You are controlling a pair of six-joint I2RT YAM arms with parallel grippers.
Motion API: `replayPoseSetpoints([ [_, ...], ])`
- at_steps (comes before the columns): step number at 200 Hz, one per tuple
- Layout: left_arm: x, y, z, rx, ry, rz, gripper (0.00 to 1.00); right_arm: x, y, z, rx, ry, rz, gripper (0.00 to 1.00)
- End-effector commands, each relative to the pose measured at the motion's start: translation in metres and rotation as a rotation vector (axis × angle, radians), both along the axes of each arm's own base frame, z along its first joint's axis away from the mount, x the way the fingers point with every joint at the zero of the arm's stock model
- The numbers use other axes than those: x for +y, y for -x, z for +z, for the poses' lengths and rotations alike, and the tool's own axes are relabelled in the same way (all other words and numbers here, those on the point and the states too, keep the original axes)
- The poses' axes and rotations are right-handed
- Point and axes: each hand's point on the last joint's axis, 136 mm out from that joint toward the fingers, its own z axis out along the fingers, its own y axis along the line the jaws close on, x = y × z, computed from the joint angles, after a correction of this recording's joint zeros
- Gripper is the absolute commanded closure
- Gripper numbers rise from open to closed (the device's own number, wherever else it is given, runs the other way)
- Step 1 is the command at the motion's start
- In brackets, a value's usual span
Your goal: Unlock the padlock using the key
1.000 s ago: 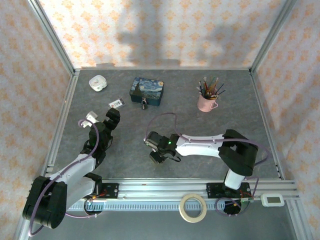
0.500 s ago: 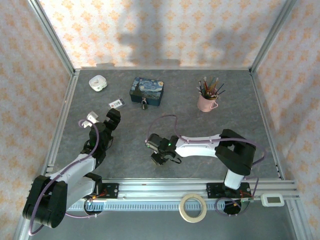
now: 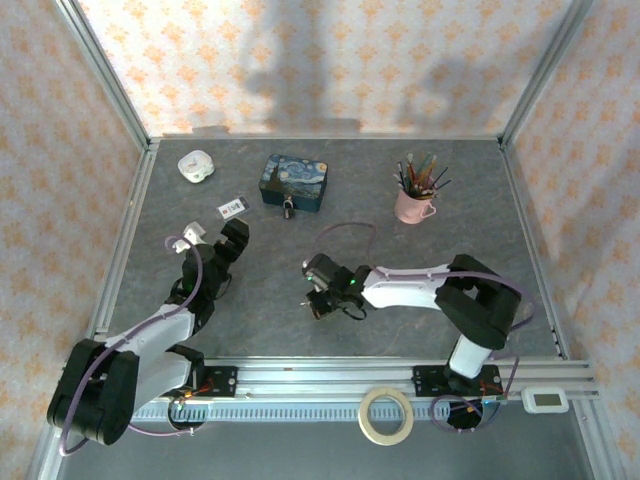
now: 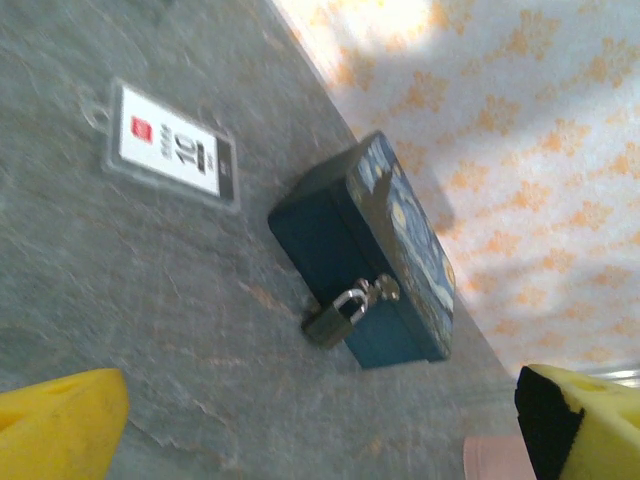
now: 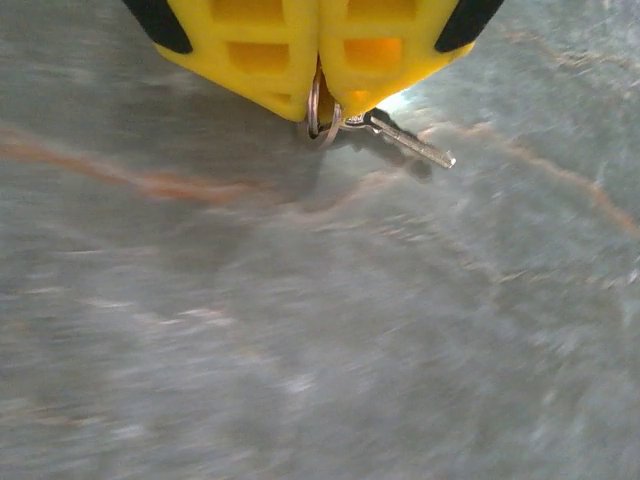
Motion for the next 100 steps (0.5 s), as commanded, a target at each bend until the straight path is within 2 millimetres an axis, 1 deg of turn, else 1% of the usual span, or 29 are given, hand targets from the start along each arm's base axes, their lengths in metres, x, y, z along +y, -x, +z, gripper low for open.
replayPoseSetpoints([
  [1, -0.031, -0.009, 0.022, -0.046, 0.074, -0.090, 0.02, 0.001, -0.028, 0.041, -0.062, -0.147, -0.095, 1.00],
  [31, -0.068, -0.013, 0.023, -0.034, 0.172, -0.172, 0.04, -0.002, -0.061, 0.082, -0.206, -0.218, -0.182, 1.00],
  [61, -0.100, -0.015, 0.029, -0.042, 0.313, -0.219, 0.08, -0.022, -0.095, 0.111, -0.419, -0.180, -0.310, 1.00],
  [65, -0.104, -0.016, 0.031, -0.043, 0.327, -0.226, 0.09, -0.024, -0.101, 0.118, -0.455, -0.183, -0.332, 1.00],
  [86, -0.126, -0.021, 0.036, -0.032, 0.384, -0.269, 0.12, -0.031, -0.115, 0.141, -0.577, -0.215, -0.395, 1.00],
  [100, -0.139, -0.023, 0.043, -0.043, 0.430, -0.299, 0.15, -0.032, -0.119, 0.152, -0.641, -0.252, -0.400, 1.00],
])
